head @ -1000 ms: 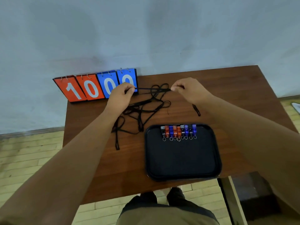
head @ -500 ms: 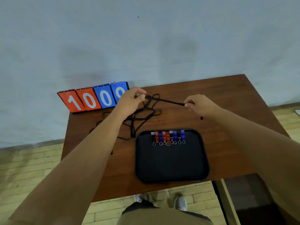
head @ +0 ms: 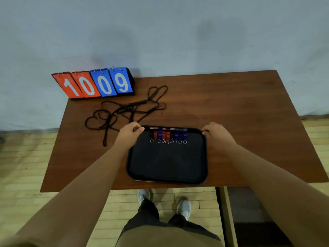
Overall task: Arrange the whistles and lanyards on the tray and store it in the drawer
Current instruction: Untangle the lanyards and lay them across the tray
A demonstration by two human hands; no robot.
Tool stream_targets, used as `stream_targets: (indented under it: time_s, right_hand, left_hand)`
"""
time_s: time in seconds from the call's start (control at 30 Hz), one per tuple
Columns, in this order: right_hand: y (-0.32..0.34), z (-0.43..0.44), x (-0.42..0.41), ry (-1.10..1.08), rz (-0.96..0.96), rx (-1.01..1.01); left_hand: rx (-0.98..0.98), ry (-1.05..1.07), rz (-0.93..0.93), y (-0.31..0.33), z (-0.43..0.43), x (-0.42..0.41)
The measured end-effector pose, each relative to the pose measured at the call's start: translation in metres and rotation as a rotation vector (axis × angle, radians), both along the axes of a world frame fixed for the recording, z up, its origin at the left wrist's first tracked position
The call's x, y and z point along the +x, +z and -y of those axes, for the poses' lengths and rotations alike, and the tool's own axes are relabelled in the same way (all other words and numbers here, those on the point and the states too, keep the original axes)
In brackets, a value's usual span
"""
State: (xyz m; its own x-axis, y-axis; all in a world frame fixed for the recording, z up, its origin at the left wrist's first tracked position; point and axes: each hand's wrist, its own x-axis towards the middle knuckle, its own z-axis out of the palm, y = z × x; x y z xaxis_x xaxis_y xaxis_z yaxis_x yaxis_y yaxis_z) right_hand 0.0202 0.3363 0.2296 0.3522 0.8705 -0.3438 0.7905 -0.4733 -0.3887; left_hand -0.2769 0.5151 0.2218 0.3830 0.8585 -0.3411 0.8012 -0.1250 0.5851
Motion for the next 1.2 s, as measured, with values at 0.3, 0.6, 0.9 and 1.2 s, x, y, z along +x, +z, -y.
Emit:
stream_targets:
  time_s: [0.3,0.6,0.9,1.2]
  right_hand:
    - [-0.068,0.031,-0.029,0.012,-0.016,-0.016]
    - [-0.097,0.038,-0.043,-0.071,0.036,0.016]
    - [-0.106,0.033,-0.045,-0.080,0.287,0.058]
    - [-0.110,0.036,-0.052,-0.116,0.317,0.028]
  left_hand:
    - [-0.052,0.109,-0.063,-0.057,0.017,-0.044]
    - [0.054,-0.030,-0.101,-0.083,0.006,-0.046]
    - [0.230,-0.128,-0.205,-0.099,-0.003,-0.048]
    - [0.170,-0.073,-0.137,-0.109,0.005,-0.050]
